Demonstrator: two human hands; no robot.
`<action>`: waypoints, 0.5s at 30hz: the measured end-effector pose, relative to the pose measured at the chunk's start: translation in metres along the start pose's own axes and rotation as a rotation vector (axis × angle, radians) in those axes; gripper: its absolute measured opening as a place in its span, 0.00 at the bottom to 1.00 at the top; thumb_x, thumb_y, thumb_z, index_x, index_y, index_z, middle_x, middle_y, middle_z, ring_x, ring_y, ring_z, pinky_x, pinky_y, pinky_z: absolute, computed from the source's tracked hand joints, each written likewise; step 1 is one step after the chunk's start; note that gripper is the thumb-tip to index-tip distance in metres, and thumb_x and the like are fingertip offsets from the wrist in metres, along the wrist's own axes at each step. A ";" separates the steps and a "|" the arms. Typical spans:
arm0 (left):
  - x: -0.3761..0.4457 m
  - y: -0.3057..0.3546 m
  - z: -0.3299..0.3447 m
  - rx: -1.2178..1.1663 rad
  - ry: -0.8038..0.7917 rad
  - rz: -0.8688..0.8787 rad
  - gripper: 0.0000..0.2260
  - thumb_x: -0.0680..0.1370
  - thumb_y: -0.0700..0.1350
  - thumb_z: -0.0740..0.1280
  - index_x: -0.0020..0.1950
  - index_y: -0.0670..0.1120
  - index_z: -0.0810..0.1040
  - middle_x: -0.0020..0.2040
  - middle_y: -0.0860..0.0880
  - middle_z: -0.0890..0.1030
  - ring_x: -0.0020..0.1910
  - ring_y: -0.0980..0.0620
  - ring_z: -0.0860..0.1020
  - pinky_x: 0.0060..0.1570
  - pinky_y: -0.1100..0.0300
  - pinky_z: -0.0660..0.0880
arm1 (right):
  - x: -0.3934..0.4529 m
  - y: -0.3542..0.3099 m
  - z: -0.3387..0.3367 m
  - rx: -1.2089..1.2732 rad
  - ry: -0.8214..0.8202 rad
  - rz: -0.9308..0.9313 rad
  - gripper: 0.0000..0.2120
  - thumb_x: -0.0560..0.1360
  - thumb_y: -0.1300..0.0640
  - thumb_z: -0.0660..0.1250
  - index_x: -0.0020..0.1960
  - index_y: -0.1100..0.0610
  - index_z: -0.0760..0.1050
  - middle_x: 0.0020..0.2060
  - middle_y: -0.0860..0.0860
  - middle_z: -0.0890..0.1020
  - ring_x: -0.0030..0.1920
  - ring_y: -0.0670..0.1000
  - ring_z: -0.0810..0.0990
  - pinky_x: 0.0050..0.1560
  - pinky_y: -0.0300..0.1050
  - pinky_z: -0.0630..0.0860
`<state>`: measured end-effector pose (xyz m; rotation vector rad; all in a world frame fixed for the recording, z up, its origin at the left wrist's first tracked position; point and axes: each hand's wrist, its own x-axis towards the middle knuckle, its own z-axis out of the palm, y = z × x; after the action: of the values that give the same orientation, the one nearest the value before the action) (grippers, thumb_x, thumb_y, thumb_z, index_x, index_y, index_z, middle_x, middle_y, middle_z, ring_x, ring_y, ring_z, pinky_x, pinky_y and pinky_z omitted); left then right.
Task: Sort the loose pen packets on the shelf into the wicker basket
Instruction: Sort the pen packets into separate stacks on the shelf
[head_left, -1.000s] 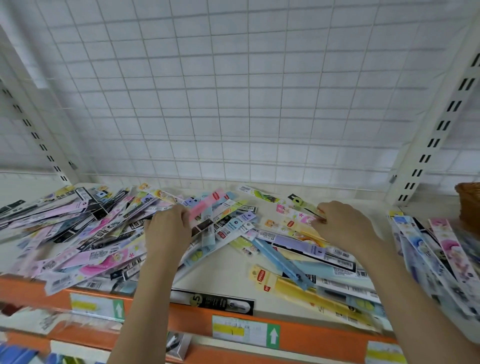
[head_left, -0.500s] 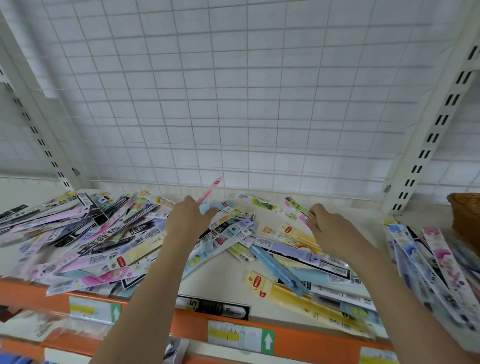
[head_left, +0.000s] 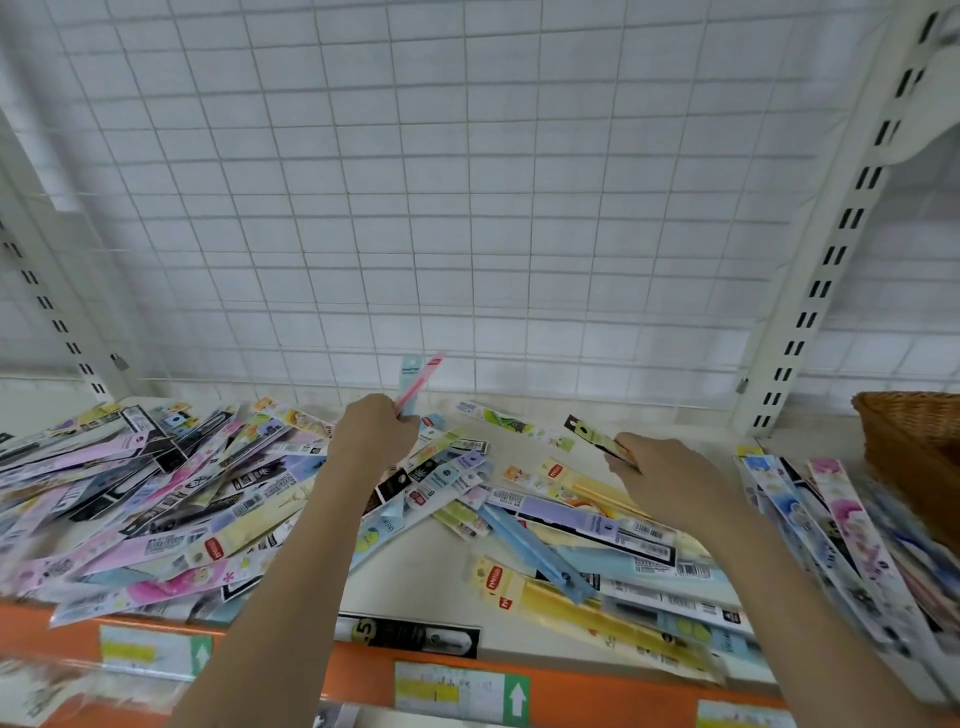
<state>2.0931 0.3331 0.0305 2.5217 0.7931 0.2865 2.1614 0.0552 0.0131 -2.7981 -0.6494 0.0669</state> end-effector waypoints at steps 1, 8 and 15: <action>0.000 0.001 -0.002 -0.009 0.007 0.016 0.14 0.76 0.45 0.61 0.31 0.43 0.66 0.29 0.48 0.71 0.27 0.50 0.68 0.27 0.62 0.64 | 0.004 0.000 0.000 0.004 -0.007 -0.005 0.11 0.81 0.51 0.53 0.45 0.54 0.69 0.38 0.51 0.78 0.38 0.54 0.76 0.36 0.46 0.70; -0.006 0.006 -0.017 -0.092 0.185 0.130 0.12 0.80 0.47 0.58 0.39 0.43 0.71 0.33 0.48 0.74 0.30 0.50 0.71 0.29 0.60 0.66 | 0.034 -0.018 0.004 -0.020 -0.030 -0.022 0.11 0.80 0.55 0.55 0.38 0.51 0.65 0.33 0.48 0.70 0.33 0.50 0.69 0.30 0.42 0.63; -0.020 0.009 -0.040 -0.349 0.328 0.276 0.12 0.82 0.45 0.54 0.54 0.42 0.75 0.42 0.48 0.80 0.27 0.54 0.70 0.29 0.61 0.67 | 0.074 -0.053 0.015 -0.043 -0.035 -0.065 0.15 0.78 0.56 0.56 0.33 0.50 0.62 0.37 0.51 0.73 0.40 0.54 0.73 0.37 0.43 0.68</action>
<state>2.0675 0.3301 0.0686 2.2711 0.4558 0.8704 2.2037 0.1371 0.0141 -2.8202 -0.7582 0.0909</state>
